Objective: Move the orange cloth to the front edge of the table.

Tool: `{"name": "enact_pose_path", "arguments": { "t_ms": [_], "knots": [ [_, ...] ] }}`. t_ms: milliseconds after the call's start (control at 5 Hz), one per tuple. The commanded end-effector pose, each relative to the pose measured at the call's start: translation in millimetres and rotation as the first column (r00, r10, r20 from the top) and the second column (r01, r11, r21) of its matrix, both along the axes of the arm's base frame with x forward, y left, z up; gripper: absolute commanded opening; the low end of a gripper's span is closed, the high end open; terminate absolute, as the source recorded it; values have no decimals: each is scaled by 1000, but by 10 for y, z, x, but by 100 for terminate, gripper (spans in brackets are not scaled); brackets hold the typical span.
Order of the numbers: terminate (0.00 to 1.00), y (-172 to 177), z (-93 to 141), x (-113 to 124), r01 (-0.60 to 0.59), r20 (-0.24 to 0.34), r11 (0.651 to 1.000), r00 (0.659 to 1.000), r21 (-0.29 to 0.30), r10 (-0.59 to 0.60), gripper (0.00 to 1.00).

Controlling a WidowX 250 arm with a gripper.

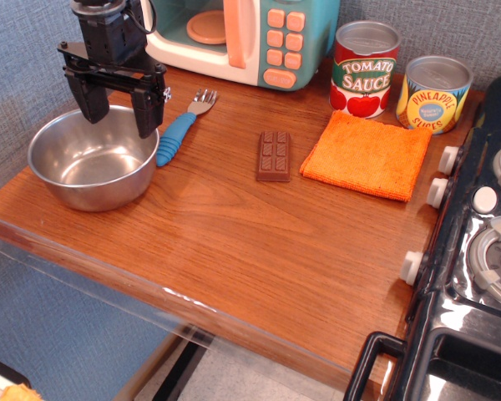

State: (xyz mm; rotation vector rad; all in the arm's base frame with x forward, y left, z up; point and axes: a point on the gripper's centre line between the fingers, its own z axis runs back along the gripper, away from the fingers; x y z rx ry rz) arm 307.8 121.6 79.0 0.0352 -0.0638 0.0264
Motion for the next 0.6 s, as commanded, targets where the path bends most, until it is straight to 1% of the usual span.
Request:
{"name": "enact_pose_path", "arguments": {
  "t_ms": [0, 200, 400],
  "knots": [
    [0, 0, 0, 0, 0, 0, 1000, 1000, 0, 0, 100],
    [0, -272, 239, 72, 42, 60, 992, 997, 119, -49, 100],
    [0, -610, 619, 104, 92, 108, 975, 987, 200, -116, 100]
  ]
}}
